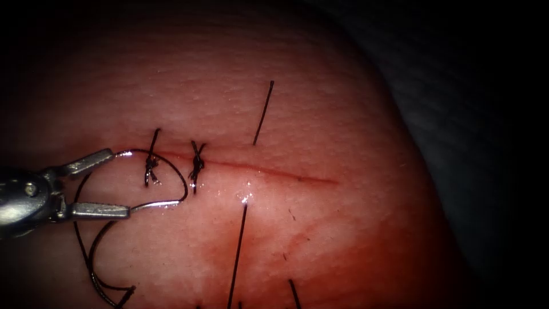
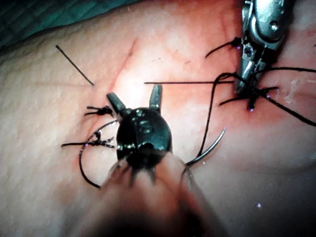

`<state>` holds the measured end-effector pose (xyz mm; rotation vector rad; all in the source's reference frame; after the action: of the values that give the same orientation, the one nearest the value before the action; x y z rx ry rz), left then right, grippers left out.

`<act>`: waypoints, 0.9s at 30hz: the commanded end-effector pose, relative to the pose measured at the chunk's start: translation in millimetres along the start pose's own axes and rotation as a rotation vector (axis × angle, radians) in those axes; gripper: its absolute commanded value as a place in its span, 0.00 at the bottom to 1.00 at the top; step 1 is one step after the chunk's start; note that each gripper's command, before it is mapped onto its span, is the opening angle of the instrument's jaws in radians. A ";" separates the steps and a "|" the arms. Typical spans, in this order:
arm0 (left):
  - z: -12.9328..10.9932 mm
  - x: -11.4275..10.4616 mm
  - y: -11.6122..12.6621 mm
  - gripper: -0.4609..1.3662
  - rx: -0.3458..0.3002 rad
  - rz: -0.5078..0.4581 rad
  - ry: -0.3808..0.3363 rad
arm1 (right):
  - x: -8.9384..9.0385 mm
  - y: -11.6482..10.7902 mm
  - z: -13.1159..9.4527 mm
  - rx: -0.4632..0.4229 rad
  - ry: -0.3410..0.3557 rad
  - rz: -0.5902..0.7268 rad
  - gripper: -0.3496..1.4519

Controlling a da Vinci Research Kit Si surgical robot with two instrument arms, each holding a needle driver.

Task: Wound Closure
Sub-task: Use the left hand to pull the suture through the wound until a short length is left atop of the wound

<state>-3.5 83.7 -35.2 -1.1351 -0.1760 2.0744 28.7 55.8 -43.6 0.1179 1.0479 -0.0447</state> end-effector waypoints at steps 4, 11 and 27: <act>0.0 0.0 0.0 0.54 -0.002 0.000 0.000 | 0.1 -0.5 0.0 0.013 -0.007 0.002 0.00; 0.0 0.0 0.0 0.53 -0.003 0.001 0.000 | -0.2 -0.3 0.0 0.014 -0.006 0.013 0.00; -0.1 0.0 0.0 0.54 -0.003 0.001 0.000 | -4.4 5.3 -5.4 -0.106 -0.050 0.060 0.80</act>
<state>-3.4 83.6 -35.2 -1.1357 -0.1770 2.0754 22.0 62.3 -42.1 0.0431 0.9972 0.0698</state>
